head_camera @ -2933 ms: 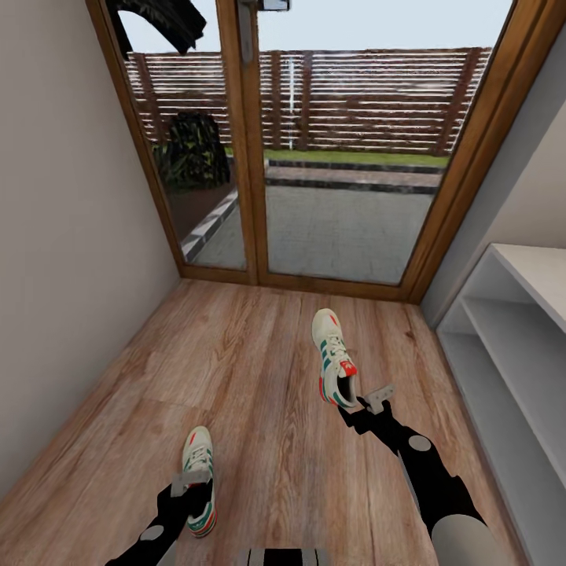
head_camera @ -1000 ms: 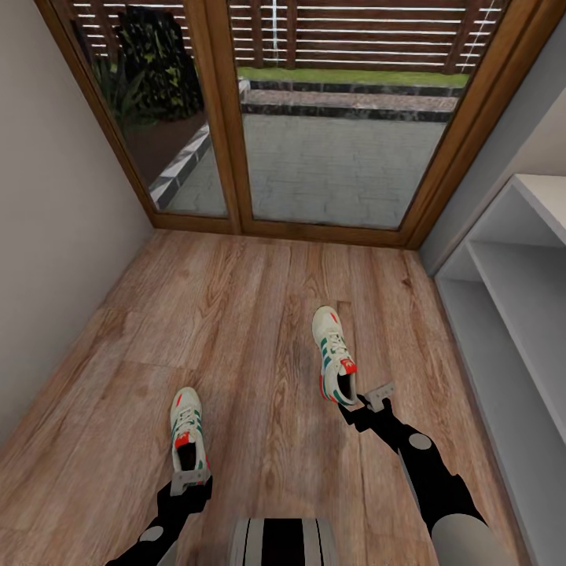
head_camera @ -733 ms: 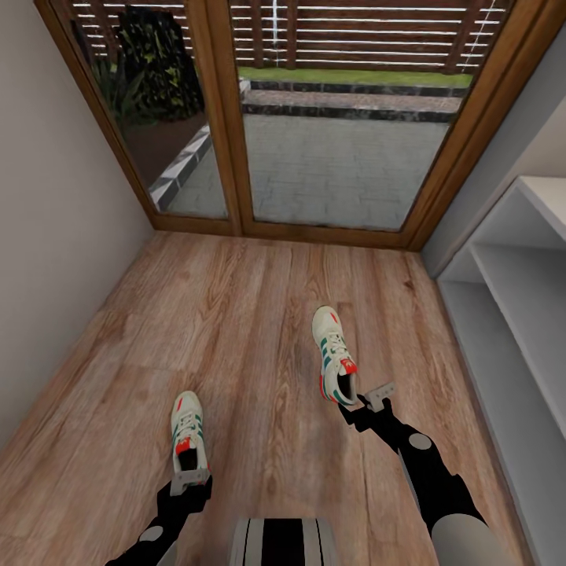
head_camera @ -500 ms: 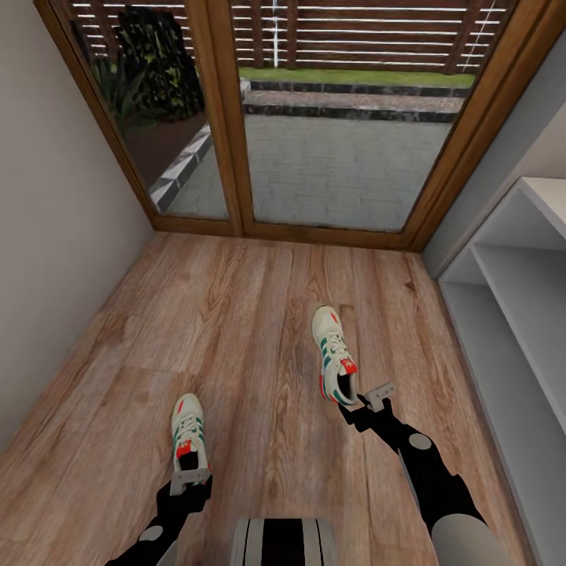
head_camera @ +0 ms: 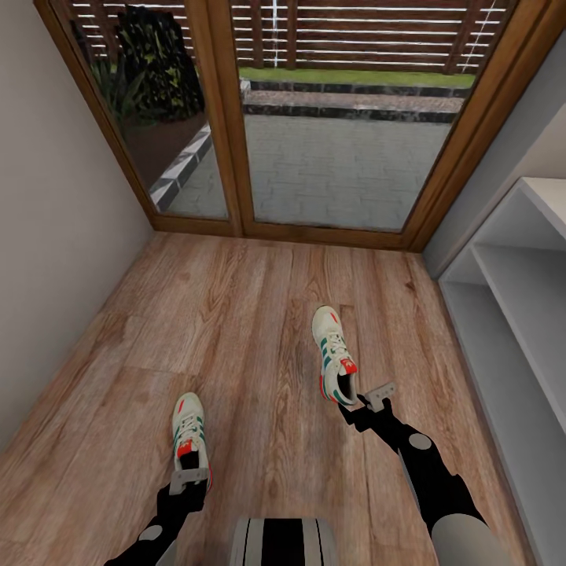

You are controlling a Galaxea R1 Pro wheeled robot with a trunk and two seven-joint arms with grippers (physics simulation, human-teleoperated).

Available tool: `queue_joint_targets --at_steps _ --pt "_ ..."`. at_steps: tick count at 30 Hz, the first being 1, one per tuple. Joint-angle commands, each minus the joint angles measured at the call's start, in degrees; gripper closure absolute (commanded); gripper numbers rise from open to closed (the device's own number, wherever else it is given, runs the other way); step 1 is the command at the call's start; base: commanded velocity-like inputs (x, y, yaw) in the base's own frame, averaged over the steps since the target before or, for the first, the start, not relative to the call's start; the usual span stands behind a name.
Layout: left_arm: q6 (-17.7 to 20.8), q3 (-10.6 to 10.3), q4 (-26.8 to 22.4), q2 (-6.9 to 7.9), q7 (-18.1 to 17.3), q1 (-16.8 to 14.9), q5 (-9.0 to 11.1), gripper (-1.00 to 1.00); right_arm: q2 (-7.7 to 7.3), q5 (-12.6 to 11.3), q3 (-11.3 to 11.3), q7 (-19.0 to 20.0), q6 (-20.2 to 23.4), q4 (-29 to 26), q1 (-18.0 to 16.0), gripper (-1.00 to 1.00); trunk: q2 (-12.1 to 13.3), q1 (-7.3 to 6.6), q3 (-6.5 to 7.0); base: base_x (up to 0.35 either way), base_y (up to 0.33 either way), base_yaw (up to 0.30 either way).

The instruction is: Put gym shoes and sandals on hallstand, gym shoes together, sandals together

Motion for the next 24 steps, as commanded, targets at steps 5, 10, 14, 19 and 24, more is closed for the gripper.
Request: queue_joint_targets --at_steps 5,10,14,19,24 --pt "-0.2 0.7 0.1 -0.09 0.1 0.0 -0.6 1.0 0.09 0.6 -0.4 0.3 -0.4 0.0 0.0 1.0 0.0 -0.01 -0.03 0.0 0.0 0.0" --pt "-0.3 0.7 0.0 -0.09 0.1 0.0 -0.6 1.0 0.09 0.6 -0.4 0.3 -0.4 0.1 0.0 1.0 0.0 -0.01 -0.03 0.0 0.0 0.0" --pt "-0.3 0.7 0.0 -0.09 0.1 0.0 -0.6 1.0 0.09 0.6 -0.4 0.3 -0.4 0.1 0.0 1.0 0.0 -0.01 -0.03 0.0 0.0 0.0" --pt "-0.5 0.6 -0.1 -0.09 0.0 0.0 -0.6 1.0 0.09 0.6 -0.4 0.3 -0.4 0.1 0.0 1.0 0.0 -0.03 0.19 0.0 0.0 0.0" --pt "-0.5 0.6 -0.2 -0.09 0.0 0.0 -0.6 1.0 0.09 0.6 -0.4 0.3 -0.5 0.2 0.0 1.0 0.1 -0.16 1.3 0.0 0.0 0.0"
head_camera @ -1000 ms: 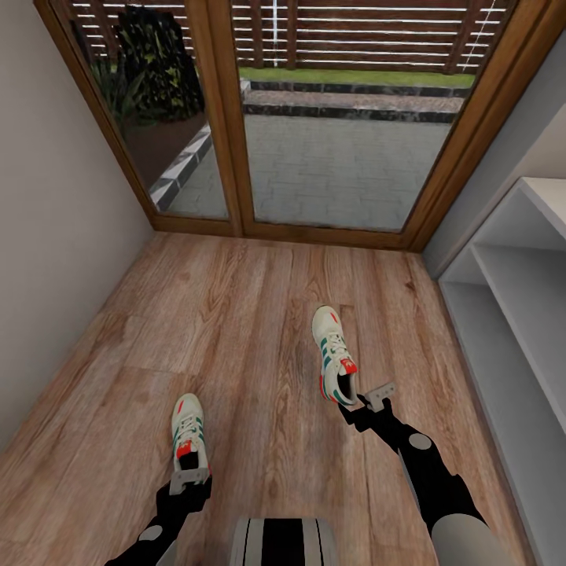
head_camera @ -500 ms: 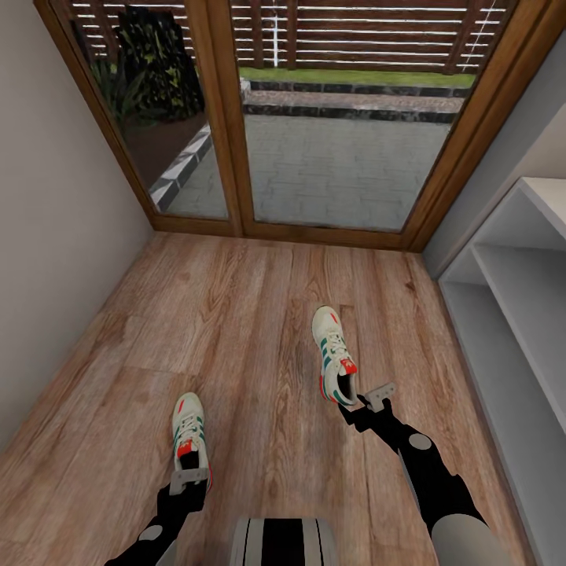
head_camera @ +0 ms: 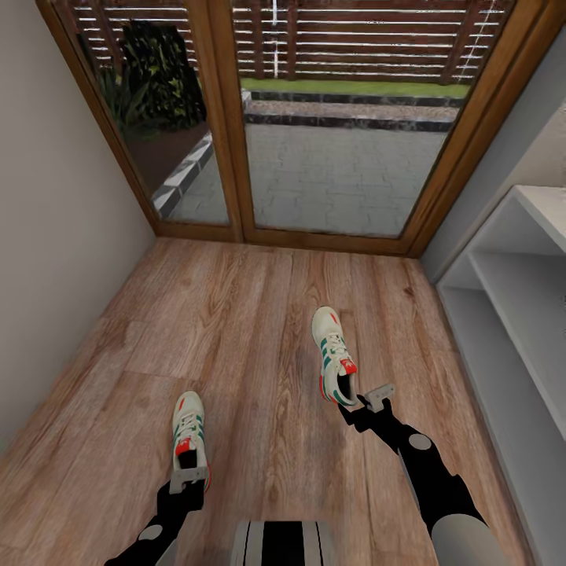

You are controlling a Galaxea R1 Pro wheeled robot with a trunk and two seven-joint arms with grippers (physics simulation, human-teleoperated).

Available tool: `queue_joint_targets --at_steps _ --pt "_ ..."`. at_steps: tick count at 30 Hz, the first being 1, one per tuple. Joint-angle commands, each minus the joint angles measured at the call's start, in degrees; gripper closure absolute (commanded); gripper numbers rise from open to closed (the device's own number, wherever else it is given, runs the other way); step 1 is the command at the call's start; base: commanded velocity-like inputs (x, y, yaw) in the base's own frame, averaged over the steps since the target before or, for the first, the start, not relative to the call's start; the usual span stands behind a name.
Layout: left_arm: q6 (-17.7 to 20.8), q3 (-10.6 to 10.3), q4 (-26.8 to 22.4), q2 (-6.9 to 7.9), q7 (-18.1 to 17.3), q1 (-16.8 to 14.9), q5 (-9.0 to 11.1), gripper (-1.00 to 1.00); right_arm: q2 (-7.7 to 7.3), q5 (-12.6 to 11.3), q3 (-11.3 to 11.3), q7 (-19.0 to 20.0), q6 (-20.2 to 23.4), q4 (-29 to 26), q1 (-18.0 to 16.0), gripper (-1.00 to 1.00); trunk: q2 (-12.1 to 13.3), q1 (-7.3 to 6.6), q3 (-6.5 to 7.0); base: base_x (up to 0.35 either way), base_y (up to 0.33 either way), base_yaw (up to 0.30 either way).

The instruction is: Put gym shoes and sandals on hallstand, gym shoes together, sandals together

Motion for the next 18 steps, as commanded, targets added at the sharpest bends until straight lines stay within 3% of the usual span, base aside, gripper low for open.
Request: queue_joint_targets --at_steps 1,10,14,15,16,18 --pt "-0.2 0.5 0.0 -0.03 0.0 0.0 -0.6 1.0 0.09 0.7 -0.4 0.3 -0.4 0.0 0.0 1.0 0.0 -0.03 0.19 0.0 0.0 0.0" --pt "0.0 -0.2 -0.5 0.93 -0.6 0.0 -1.2 1.0 0.14 0.7 -0.4 0.3 -0.4 0.5 0.0 1.0 0.1 -0.26 2.19 0.0 0.0 0.0" --pt "0.1 -0.3 -0.5 2.62 -0.6 0.3 -1.4 1.0 0.37 0.7 -0.4 0.2 -0.5 0.5 0.0 1.0 0.2 -0.37 3.07 0.0 0.0 0.0" --pt "0.0 -0.3 -0.1 4.1 -0.7 1.4 -1.3 1.0 0.4 0.7 -0.4 0.2 -0.6 0.5 0.0 1.0 0.2 -0.39 3.3 0.0 0.0 0.0" --pt "0.0 -0.2 -0.1 4.69 -0.8 2.1 -1.2 1.0 0.36 0.7 -0.4 0.2 -0.6 0.5 0.0 1.0 0.2 -0.42 3.52 0.0 0.0 0.0" --pt "-0.1 -0.2 -0.2 5.11 -0.8 2.9 -1.2 1.0 0.27 0.8 -0.4 0.2 -0.6 0.6 0.0 1.0 0.2 -0.47 3.96 0.0 0.0 0.0"
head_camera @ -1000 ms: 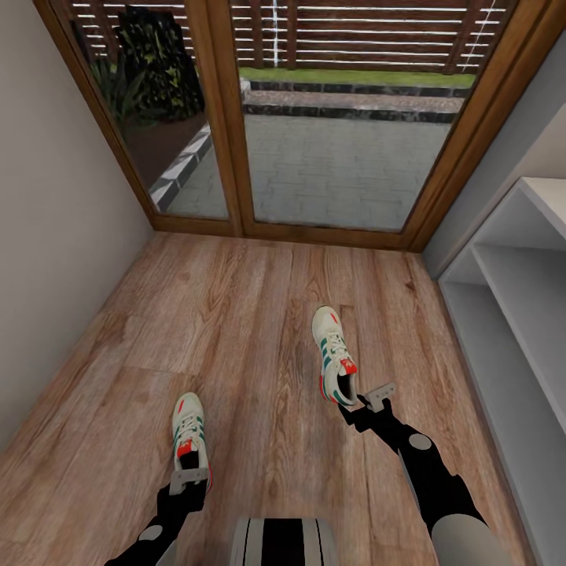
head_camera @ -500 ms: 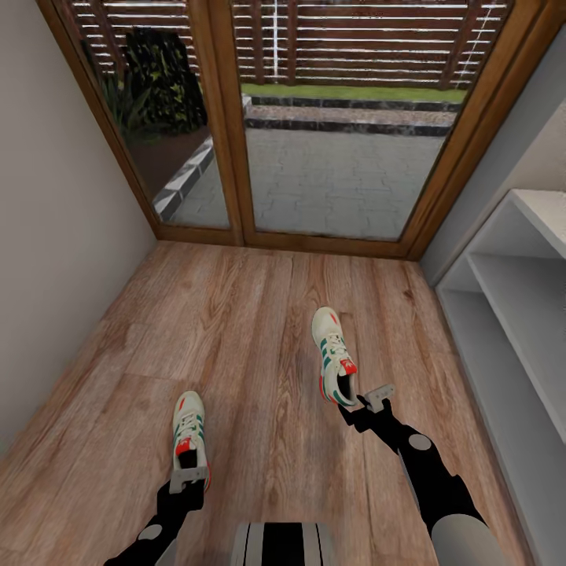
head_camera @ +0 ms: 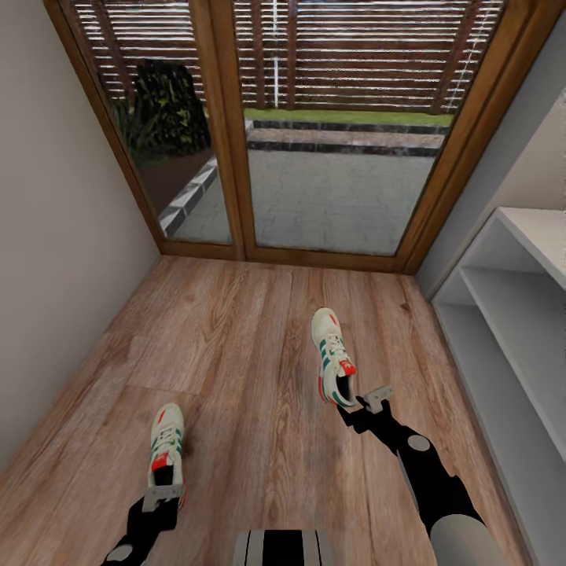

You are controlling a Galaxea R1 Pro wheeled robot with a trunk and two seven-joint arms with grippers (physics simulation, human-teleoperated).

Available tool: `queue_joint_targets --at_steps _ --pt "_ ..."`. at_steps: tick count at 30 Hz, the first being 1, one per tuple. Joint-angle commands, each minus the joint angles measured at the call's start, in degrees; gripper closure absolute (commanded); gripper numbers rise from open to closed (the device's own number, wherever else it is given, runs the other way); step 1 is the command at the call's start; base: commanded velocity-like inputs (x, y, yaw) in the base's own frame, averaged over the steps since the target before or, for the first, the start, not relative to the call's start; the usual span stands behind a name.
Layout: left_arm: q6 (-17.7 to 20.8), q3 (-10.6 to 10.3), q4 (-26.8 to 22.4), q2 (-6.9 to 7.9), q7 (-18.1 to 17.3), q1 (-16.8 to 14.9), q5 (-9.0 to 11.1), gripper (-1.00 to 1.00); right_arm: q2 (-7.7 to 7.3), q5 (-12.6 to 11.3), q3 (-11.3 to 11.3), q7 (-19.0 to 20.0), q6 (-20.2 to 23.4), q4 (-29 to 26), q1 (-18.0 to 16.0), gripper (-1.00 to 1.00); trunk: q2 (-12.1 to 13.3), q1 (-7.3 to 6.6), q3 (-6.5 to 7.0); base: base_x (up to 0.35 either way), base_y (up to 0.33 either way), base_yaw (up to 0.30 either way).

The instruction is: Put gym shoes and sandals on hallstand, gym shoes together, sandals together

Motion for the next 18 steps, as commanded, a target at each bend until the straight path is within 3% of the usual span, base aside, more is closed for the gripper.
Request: queue_joint_targets --at_steps 1,4,6,10,18 --pt "-0.3 0.4 0.0 0.25 -0.1 0.7 -0.6 1.0 0.03 0.6 -0.4 0.3 -0.4 0.0 0.0 1.0 0.0 -0.03 0.19 0.0 0.0 0.0" --pt "-0.3 0.6 -0.2 0.64 0.0 2.0 -0.5 1.0 -0.1 0.7 -0.5 0.2 -0.4 0.1 0.0 1.0 0.0 -0.11 0.86 0.0 0.0 0.0" --pt "-0.4 0.9 -0.3 0.88 0.0 3.6 -0.2 1.0 -1.45 0.8 -0.5 0.1 -0.4 0.2 0.0 1.0 0.1 -0.16 1.33 0.0 0.0 0.0" --pt "-0.5 1.0 -0.3 0.9 0.0 4.2 -0.2 1.0 -1.9 0.7 -0.6 -0.9 -0.6 0.2 1.3 1.0 0.1 -0.27 2.49 0.0 0.0 -0.041" --pt "-2.4 0.9 0.0 0.86 0.0 4.5 -0.3 1.0 -1.91 0.4 -0.6 -12.7 -1.3 1.6 6.2 1.0 2.6 -1.65 4.69 0.0 0.0 -0.071"
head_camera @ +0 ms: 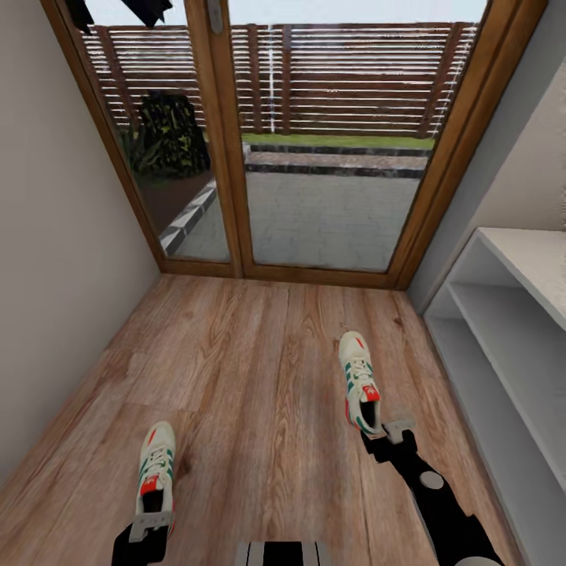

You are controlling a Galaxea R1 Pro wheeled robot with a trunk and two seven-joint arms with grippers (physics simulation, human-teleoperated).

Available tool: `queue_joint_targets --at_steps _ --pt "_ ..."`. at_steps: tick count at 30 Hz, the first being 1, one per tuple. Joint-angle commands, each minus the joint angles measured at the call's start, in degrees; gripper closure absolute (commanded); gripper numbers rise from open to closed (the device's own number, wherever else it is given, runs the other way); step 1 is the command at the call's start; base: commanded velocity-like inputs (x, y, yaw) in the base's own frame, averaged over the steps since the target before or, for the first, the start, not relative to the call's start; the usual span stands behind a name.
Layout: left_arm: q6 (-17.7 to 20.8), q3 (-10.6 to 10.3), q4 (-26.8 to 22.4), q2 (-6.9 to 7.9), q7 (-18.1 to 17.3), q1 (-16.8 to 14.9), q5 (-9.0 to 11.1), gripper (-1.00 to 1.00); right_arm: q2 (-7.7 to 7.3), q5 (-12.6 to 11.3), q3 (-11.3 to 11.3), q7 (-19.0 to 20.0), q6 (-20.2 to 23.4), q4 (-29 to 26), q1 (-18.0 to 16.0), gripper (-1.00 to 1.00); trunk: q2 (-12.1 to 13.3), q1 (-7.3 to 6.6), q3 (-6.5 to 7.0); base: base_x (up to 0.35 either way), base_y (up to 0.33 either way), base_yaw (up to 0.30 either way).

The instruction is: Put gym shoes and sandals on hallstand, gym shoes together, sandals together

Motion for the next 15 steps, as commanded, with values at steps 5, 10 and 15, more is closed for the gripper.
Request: queue_joint_targets --at_steps 5,10,15 --pt "-2.6 0.5 0.3 -0.05 0.0 0.5 -0.6 1.0 0.08 0.4 -0.5 -3.7 -6.1 5.4 1.5 1.0 2.0 -1.11 1.31 0.0 0.0 -0.076" --pt "-3.2 0.5 0.0 -0.09 0.0 1.4 -0.5 1.0 -0.28 0.4 -1.3 -5.7 -13.1 13.0 1.9 1.0 4.0 -2.21 2.65 0.0 0.0 -0.077" --pt "-3.4 0.5 -0.1 -0.13 0.0 1.8 -0.5 1.0 -1.13 0.4 -2.7 -8.8 -18.8 21.5 2.1 1.0 6.0 -3.31 4.0 0.0 0.0 -0.077"
